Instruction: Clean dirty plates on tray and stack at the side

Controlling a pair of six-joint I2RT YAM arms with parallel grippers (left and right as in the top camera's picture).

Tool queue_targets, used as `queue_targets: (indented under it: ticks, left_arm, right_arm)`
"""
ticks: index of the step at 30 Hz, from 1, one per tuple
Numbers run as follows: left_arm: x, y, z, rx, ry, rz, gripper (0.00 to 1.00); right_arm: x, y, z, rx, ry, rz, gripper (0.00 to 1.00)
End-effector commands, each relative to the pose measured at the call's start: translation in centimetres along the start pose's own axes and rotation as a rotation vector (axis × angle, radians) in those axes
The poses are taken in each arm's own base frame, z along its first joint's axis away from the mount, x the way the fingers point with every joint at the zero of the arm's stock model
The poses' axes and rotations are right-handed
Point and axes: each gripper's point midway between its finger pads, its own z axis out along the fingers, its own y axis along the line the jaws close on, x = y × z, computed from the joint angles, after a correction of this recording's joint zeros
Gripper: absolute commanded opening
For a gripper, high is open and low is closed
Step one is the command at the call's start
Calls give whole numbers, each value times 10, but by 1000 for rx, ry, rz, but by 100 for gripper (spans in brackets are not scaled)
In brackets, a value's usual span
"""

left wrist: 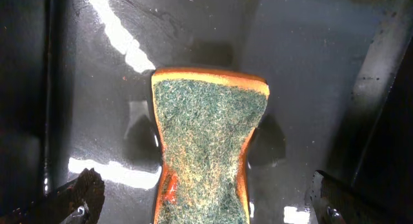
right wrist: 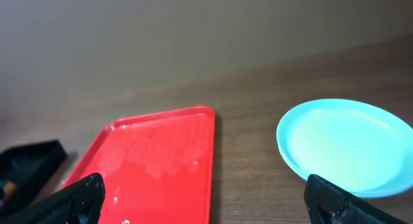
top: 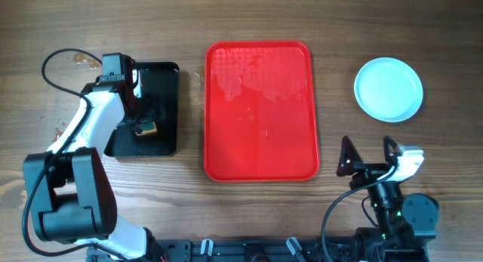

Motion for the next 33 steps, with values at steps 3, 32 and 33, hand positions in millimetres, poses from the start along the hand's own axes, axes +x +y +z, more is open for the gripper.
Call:
queue_targets:
  ticks: [3, 32, 33]
  left_arm:
    - [1, -2, -1, 15, -3, 14, 100]
    - [-3, -1, -8, 14, -25, 12, 100]
    - [-5, -4, -14, 18, -43, 20, 100]
  right_arm:
    - [12, -2, 14, -15, -49, -120, 100]
    - [17, -6, 29, -30, -161, -132, 100]
    - [17, -6, 29, -30, -161, -132, 100]
